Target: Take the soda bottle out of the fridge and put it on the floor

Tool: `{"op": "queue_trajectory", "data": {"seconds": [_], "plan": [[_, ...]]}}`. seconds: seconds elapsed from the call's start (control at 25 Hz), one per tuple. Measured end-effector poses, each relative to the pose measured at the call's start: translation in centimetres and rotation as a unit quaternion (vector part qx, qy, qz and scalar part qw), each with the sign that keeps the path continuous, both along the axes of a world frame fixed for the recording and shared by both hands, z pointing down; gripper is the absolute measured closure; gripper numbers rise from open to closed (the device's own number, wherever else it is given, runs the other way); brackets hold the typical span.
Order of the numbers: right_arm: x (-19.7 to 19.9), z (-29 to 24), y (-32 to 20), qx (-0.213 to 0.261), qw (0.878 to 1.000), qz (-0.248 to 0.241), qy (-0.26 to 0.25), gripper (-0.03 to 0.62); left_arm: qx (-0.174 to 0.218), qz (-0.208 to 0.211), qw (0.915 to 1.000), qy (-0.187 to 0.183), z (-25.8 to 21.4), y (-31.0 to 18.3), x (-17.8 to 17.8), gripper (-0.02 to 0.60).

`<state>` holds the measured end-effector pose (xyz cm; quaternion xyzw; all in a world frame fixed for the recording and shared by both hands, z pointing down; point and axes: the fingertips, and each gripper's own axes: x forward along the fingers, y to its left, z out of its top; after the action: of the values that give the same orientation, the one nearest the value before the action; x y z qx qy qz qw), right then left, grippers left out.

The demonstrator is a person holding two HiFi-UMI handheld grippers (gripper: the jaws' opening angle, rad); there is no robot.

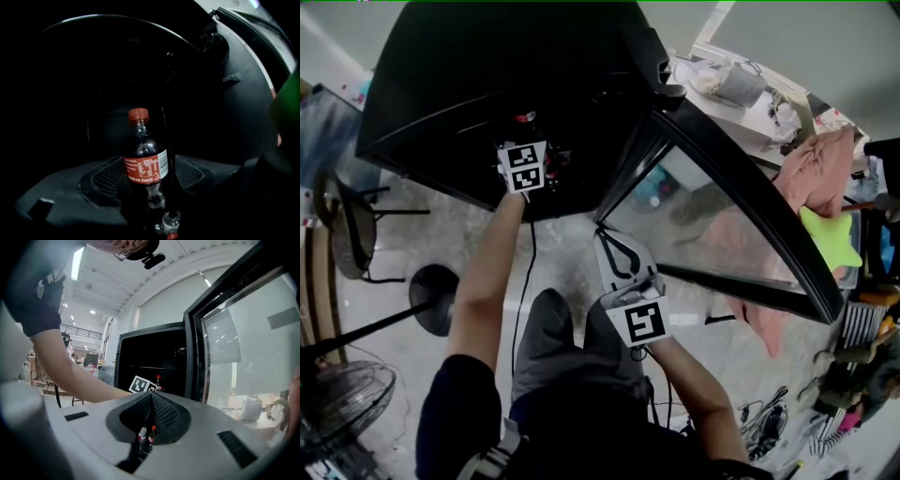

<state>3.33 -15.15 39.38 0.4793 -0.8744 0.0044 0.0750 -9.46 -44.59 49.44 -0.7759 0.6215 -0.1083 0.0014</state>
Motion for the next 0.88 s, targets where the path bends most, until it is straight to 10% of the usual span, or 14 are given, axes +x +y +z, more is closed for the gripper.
{"op": "queue_trajectory", "data": {"seconds": [0.88], "plan": [[0.2,2.4,0.3,-0.031,0.999,-0.001,-0.008,0.576,-0.027,0.008,0.9994,0.018,0.2,-2.2,0.7,0.258]]}}
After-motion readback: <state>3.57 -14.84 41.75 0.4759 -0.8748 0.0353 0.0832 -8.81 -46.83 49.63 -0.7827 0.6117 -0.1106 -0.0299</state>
